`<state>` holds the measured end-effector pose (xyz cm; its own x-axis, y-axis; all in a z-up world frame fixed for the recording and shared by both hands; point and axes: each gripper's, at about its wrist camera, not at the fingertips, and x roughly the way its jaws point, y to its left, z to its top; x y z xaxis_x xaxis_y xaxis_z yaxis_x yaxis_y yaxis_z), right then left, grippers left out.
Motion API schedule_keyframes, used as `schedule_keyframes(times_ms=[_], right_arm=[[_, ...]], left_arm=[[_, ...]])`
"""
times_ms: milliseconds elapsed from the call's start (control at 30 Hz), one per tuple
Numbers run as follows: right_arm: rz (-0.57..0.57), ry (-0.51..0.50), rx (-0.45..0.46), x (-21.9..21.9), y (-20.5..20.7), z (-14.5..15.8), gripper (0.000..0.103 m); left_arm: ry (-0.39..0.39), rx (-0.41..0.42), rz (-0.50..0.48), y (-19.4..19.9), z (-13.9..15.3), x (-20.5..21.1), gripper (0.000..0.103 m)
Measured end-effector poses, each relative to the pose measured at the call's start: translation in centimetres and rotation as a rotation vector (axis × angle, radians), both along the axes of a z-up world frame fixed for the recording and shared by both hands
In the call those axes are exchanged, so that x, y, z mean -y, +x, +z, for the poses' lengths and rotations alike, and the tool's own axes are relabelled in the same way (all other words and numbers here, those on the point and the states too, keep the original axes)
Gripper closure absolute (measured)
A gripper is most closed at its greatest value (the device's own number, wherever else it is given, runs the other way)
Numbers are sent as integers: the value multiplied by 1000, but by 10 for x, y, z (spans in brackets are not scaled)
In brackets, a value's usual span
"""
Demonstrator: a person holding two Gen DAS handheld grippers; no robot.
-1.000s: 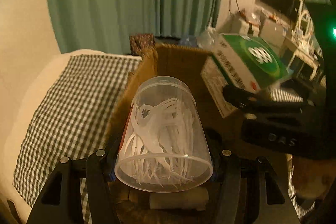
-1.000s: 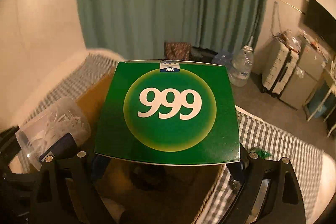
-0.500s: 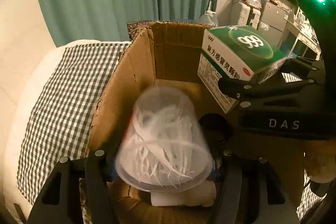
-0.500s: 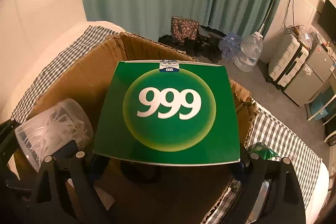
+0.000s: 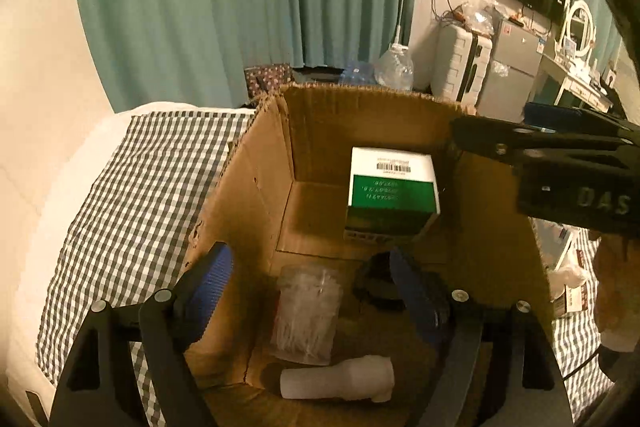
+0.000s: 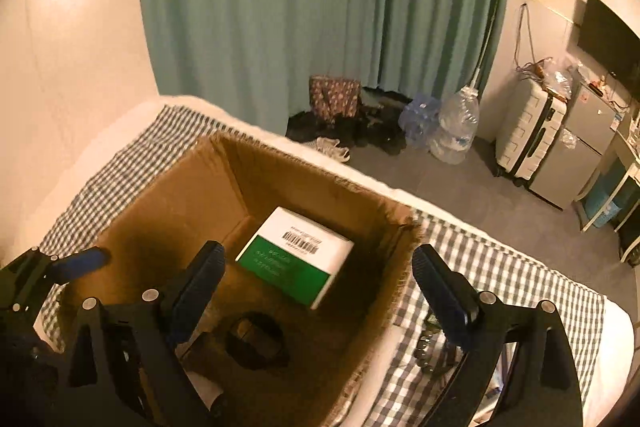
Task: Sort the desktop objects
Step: 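Carry the floss jar and green box into the cardboard box and release both, then withdraw both grippers from the box toward the remaining items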
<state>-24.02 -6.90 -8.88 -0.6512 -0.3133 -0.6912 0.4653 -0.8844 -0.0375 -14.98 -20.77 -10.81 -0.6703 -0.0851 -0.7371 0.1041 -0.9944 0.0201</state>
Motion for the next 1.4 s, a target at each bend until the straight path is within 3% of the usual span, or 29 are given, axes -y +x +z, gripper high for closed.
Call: schedule_keyframes(times_ms=[233, 367, 500, 633, 900, 1233, 1400], right_arm=[[-49, -21, -74, -27, 16, 22, 8], [-118, -53, -152, -55, 29, 42, 8], [-171, -96, -172, -87, 38, 58, 8], [-207, -95, -201, -114, 48, 73, 8], [-247, -65, -258, -159, 74, 94, 8], [-320, -55, -302, -228, 100, 107, 8], [-362, -70, -292, -261, 112, 102, 8]], left_arm=[[-21, -50, 5, 3, 15, -11, 19], [-34, -89, 2, 9, 29, -25, 19], [-35, -132, -18, 13, 43, -41, 19], [-38, -177, -29, 18, 55, -56, 10], [65, -270, -15, 23, 76, -80, 2], [77, -331, -41, 28, 87, -124, 0], [117, -347, -34, 26, 109, -150, 0]])
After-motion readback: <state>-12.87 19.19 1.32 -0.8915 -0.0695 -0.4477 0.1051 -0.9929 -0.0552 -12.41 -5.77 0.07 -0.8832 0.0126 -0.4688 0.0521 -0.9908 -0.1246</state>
